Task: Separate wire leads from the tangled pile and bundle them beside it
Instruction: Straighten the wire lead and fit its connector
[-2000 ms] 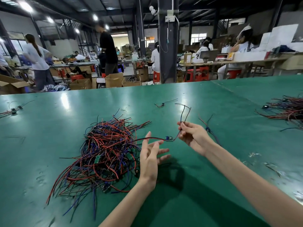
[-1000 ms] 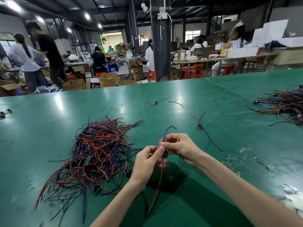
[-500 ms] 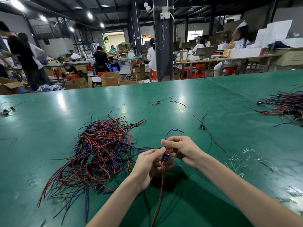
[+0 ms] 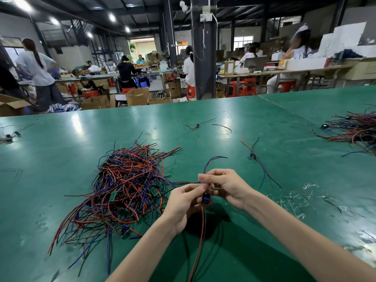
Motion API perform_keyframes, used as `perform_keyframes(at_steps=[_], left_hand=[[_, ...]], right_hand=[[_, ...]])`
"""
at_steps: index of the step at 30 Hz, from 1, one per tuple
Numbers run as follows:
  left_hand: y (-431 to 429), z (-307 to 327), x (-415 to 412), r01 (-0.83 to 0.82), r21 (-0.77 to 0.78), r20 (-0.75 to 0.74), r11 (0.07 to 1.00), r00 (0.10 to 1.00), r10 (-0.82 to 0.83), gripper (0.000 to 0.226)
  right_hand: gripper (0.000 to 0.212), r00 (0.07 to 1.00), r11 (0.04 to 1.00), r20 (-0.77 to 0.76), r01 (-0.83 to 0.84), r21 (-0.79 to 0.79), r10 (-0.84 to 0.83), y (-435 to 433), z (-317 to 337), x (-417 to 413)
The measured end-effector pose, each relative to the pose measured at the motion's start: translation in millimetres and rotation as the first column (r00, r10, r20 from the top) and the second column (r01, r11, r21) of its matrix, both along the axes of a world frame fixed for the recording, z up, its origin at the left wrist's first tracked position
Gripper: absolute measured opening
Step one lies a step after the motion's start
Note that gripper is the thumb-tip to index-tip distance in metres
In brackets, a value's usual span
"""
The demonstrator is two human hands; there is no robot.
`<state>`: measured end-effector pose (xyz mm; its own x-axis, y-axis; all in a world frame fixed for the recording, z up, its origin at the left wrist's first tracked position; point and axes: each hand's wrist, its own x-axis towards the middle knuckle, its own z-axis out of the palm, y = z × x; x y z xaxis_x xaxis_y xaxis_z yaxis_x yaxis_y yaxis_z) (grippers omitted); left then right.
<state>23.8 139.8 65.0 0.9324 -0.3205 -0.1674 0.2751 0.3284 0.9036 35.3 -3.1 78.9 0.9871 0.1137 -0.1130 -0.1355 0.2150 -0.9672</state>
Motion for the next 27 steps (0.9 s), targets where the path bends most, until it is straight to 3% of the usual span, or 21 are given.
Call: perform_keyframes(at_steps=[9,27], left_hand=[[0.5,-2.6,3.3,-0.015,-0.017,-0.037,1.0,0.999,0.015,0.011],[-3.8,0.3,2.8,-0.043,-0.057,-0.087,0.997,0.995,0.038,0.017]], right_hand=[[0.016,0.992,0.986,0.034,0.122,-0.113,-0.118,6.1,-4.7,1.3],[0.019,0.964,0.945,0.027,0.264,-0.193,-0.263,-22.1,-6.5,22.1]])
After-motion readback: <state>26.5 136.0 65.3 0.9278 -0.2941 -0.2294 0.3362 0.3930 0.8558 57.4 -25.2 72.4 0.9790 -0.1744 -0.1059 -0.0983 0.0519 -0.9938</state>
